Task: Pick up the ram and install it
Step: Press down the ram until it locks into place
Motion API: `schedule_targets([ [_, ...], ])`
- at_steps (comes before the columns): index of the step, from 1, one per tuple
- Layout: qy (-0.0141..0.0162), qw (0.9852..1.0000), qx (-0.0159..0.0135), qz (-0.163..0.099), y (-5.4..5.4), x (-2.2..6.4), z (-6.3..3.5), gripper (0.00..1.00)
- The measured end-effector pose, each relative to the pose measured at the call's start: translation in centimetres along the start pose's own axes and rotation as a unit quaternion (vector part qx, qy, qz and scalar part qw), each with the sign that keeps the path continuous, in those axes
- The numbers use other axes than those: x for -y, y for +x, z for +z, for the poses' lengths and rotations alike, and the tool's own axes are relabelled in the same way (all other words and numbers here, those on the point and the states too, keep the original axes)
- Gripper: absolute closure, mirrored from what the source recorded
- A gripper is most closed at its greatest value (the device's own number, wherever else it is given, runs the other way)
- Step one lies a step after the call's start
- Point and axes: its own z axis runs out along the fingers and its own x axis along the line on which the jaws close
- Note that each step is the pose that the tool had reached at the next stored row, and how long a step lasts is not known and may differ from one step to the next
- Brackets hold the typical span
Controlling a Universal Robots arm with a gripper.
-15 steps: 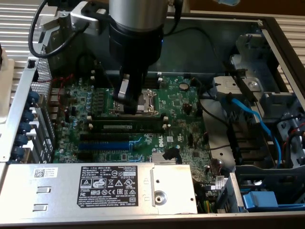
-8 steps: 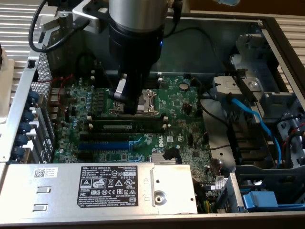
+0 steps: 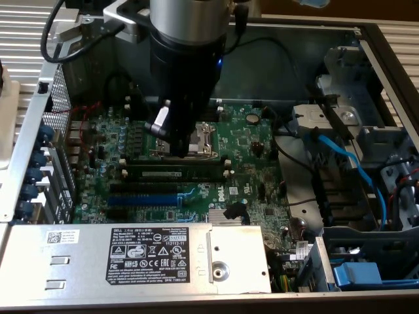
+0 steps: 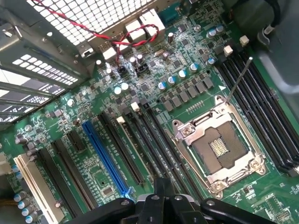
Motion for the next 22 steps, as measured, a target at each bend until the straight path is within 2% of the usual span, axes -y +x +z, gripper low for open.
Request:
schedule_targets([
  [6,-0.0013,0.9990,0.0013,0.045,0.00,0.00,0.08,0.90],
  [11,-0.0023,0.9966,0.0023,0.082,0.00,0.00,0.13,0.90],
  [16,-0.0033,0.9931,0.0033,0.117,-0.01,0.00,0.17,0.90],
  [22,-0.0045,0.9873,0.0045,0.159,-0.01,0.01,0.21,0.90],
])
